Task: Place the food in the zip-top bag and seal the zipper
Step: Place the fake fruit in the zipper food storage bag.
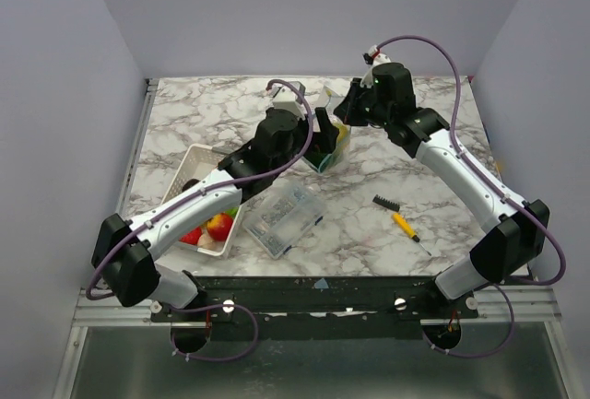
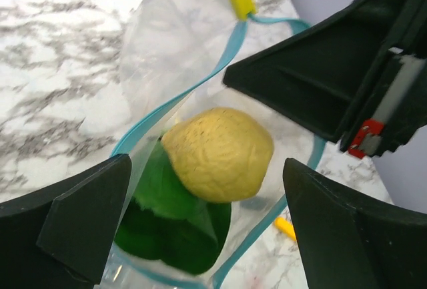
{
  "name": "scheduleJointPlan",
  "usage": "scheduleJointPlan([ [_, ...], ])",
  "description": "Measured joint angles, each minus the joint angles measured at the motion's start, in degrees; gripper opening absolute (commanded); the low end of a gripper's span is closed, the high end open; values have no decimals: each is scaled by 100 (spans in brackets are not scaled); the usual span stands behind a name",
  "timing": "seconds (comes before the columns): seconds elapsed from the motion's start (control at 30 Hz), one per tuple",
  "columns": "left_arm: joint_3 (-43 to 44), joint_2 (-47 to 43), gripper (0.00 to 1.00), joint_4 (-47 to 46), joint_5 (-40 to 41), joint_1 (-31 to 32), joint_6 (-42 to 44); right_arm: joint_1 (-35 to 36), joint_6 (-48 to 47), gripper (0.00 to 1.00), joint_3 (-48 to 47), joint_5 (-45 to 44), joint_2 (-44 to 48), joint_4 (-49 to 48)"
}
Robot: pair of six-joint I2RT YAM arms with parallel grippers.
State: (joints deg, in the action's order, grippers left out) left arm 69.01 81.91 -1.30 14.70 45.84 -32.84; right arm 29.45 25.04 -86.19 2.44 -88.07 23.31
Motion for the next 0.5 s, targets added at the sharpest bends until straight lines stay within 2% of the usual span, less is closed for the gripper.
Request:
scheduleJointPlan([
  [0.1, -2, -208, 96, 682, -81, -116, -118, 0, -17, 0, 0, 0, -20, 2],
  [0.27, -402, -1005, 86, 1620, -304, -496, -382, 0, -72, 0, 0, 0, -50, 4],
  [0.37, -883, -1670, 82, 1770, -732, -780, -444, 0, -90, 0, 2, 2, -50, 0],
  [0.5, -1054, -1967, 81, 1709, -1443, -870, -437, 0, -79, 0, 2, 70, -52, 4],
])
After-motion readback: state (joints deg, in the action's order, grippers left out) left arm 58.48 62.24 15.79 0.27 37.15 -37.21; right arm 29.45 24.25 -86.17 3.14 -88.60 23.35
